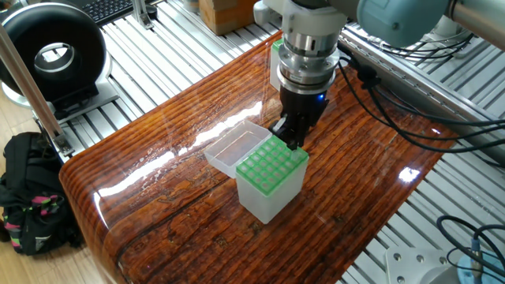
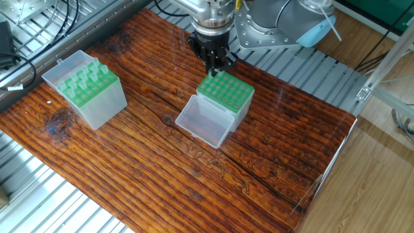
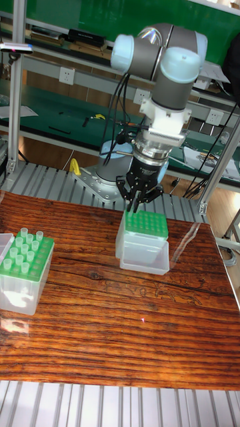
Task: Transfer all large pipette tips from one holder to another
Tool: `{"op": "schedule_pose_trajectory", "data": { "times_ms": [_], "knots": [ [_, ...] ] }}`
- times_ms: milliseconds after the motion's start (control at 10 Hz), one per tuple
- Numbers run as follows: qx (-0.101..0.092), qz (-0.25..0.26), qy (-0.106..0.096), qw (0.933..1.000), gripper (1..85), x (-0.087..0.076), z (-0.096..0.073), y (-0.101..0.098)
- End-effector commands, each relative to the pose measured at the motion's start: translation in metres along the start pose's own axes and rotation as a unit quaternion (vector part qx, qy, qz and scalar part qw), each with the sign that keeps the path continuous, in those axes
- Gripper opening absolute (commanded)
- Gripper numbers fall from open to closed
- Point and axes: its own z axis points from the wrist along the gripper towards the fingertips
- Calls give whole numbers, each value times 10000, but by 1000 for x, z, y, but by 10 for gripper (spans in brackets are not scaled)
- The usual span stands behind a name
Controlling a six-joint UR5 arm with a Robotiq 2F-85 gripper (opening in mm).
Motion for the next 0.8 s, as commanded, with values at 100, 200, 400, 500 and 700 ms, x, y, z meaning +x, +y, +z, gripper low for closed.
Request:
{"op": "schedule_pose_trajectory", "data": {
  "times_ms": [100,200,400,500,700],
  "knots": [
    [-77,52,56,9999,53,11,-26,12],
    [-77,52,64,9999,50,15,-31,13],
    [-131,65,10,9999,43,23,-35,20],
    [-154,80,3,9998,43,26,-38,24],
    [-123,51,-13,9999,43,29,-45,27]
  ]
}}
